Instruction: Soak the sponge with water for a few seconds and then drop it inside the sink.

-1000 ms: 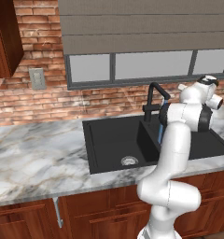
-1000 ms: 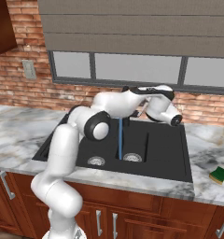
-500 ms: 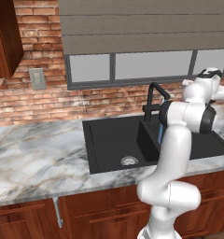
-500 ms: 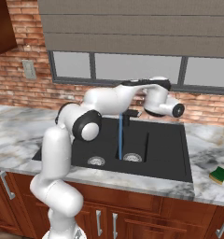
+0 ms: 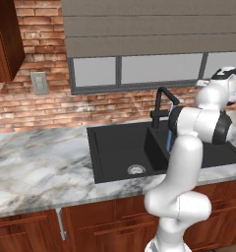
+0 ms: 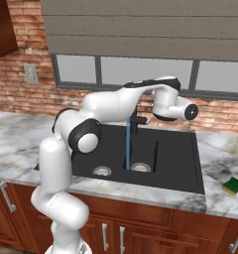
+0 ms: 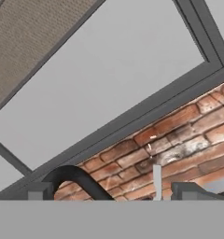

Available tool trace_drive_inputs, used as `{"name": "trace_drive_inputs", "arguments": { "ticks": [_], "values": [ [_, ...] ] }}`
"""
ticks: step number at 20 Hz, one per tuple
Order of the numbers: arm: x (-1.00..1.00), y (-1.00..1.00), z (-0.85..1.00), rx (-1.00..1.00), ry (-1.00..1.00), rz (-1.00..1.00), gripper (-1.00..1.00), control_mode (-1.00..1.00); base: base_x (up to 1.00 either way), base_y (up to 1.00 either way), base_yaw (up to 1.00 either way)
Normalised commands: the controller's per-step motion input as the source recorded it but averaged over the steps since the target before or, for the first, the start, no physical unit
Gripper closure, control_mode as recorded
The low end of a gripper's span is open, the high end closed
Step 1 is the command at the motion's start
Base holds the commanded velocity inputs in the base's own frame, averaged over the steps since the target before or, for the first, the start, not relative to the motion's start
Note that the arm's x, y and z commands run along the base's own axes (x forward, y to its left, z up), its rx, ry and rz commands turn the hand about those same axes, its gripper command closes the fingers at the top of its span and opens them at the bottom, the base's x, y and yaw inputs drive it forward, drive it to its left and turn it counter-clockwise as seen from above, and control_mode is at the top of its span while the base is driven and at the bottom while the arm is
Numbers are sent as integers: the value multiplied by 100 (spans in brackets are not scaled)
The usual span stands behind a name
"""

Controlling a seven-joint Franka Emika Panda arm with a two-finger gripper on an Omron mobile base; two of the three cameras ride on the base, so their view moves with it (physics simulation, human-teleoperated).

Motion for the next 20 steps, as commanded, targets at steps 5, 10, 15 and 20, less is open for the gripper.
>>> {"name": "trace_drive_inputs", "arguments": {
  "ticks": [5,10,15,20],
  "values": [
    [-37,0,1,-8,1,0,-100,-100,0,0,0],
    [-53,5,1,-8,6,0,-100,-100,0,0,0],
    [-59,14,2,-12,14,0,-100,-100,0,0,0],
    [-48,13,9,-14,19,0,-100,-100,0,0,0]
  ]
}}
